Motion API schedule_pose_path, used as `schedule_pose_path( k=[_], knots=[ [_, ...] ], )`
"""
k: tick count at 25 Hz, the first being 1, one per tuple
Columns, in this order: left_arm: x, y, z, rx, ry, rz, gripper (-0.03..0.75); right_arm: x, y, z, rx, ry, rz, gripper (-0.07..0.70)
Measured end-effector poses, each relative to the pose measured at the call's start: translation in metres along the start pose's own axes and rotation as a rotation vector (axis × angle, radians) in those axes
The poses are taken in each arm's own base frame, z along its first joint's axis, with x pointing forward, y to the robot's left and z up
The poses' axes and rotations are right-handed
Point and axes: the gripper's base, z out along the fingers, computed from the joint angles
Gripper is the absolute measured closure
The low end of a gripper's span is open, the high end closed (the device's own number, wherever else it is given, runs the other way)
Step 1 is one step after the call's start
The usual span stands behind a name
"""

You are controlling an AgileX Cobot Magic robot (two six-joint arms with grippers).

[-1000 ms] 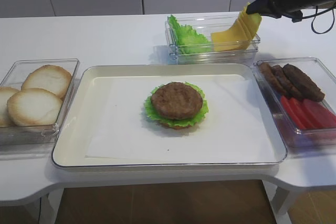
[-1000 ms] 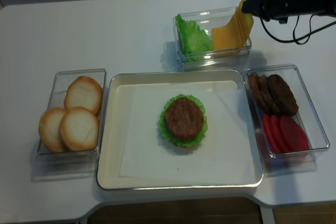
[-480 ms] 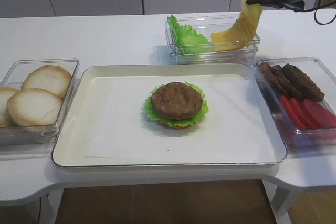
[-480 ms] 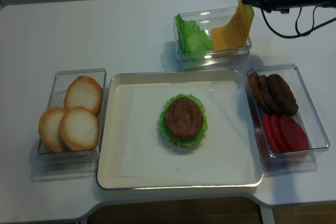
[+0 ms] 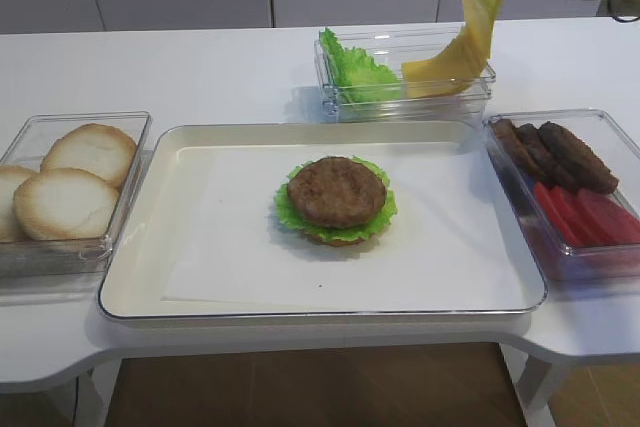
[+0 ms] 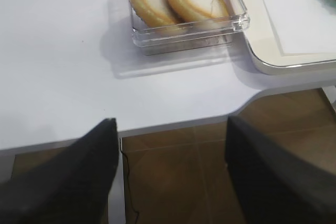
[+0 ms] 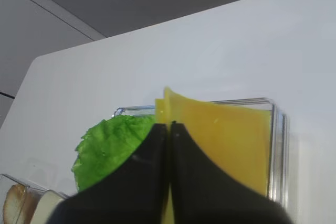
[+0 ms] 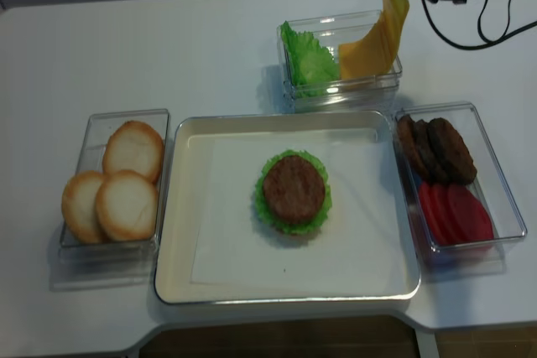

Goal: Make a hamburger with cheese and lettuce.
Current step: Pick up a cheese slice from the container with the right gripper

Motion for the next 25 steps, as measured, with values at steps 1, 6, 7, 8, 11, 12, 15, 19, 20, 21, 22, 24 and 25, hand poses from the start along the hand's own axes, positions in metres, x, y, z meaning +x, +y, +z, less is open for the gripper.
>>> schedule_pose_path(
  k=[1,6,7,8,11,12,15,19,20,21,22,24,25],
  knots=[
    [0.0,0.0,0.0,0.0,0.0,0.0,0.249,-0.002,0.003,-0.002,-0.002,-0.005,-0.006,0.627],
    [0.0,0.0,0.0,0.0,0.0,0.0,0.249,-0.007,0.016,-0.012,-0.014,-0.022,-0.032,0.627],
    [0.0,0.0,0.0,0.0,0.0,0.0,0.249,-0.008,0.018,-0.013,-0.015,-0.025,-0.036,0.627],
    [0.0,0.0,0.0,0.0,0.0,0.0,0.249,-0.008,0.019,-0.014,-0.017,-0.026,-0.038,0.627],
    [0.0,0.0,0.0,0.0,0.0,0.0,0.249,-0.009,0.021,-0.015,-0.02,-0.025,-0.04,0.627],
    [0.0,0.0,0.0,0.0,0.0,0.0,0.249,-0.009,0.021,-0.015,-0.018,-0.024,-0.042,0.627],
    [0.0,0.0,0.0,0.0,0.0,0.0,0.249,-0.008,0.02,-0.015,-0.013,-0.018,-0.048,0.627],
    [0.0,0.0,0.0,0.0,0.0,0.0,0.249,-0.006,0.018,-0.015,0.011,0.001,-0.072,0.627],
    [0.0,0.0,0.0,0.0,0.0,0.0,0.249,-0.006,0.018,-0.015,0.017,0.006,-0.078,0.627],
    [0.0,0.0,0.0,0.0,0.0,0.0,0.249,-0.005,0.017,-0.015,0.025,0.013,-0.084,0.627],
    [0.0,0.0,0.0,0.0,0.0,0.0,0.249,-0.004,0.016,-0.014,0.035,0.023,-0.093,0.627],
    [0.0,0.0,0.0,0.0,0.0,0.0,0.249,-0.001,0.015,-0.009,0.066,0.045,-0.124,0.627],
    [0.0,0.0,0.0,0.0,0.0,0.0,0.249,0.002,0.016,-0.004,0.083,0.065,-0.149,0.627]
  ],
)
